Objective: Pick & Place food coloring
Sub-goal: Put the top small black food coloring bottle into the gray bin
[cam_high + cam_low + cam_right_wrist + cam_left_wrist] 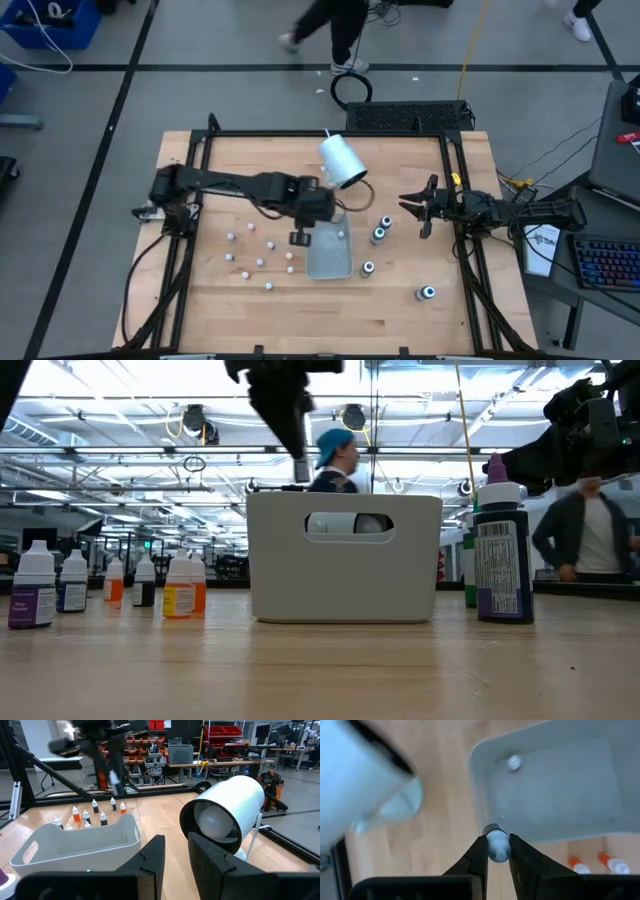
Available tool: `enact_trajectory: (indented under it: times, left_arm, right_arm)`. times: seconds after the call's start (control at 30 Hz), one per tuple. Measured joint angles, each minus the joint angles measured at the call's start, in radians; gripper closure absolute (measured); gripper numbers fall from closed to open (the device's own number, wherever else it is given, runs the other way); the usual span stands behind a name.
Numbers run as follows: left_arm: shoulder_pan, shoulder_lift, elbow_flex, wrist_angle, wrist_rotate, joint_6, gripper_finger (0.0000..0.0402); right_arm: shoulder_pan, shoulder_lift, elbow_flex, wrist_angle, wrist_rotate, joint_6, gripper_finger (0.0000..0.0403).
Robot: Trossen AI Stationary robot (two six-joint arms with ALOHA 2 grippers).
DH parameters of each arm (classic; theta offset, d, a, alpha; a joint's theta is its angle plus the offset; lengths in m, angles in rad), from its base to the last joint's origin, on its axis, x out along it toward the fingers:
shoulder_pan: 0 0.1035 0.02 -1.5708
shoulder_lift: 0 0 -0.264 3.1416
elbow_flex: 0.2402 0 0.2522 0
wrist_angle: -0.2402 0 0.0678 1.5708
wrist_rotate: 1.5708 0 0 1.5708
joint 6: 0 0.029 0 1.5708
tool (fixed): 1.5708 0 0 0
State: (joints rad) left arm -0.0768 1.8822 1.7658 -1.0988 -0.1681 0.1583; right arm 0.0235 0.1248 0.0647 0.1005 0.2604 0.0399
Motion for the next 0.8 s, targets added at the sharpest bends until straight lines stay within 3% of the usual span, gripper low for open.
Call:
enact_trajectory:
  times: [0.2,0.43,0.8]
  left_arm:
    - [-0.014,0.170,0.138,-0.012,0.021,0.118,0.0346]
    - [0.002,0.285,0.143,0.058,0.043,0.160,0.0346]
    - [0.033,0.355,0.143,0.108,0.062,0.153,0.0346]
  right_arm:
    - [0.000,0.000,0.000,0.000,0.000,0.000,0.0325]
    - [0.000,0.000,0.000,0.000,0.000,0.000,0.0325]
    - [0.000,0.000,0.000,0.000,0.000,0.000,0.0325]
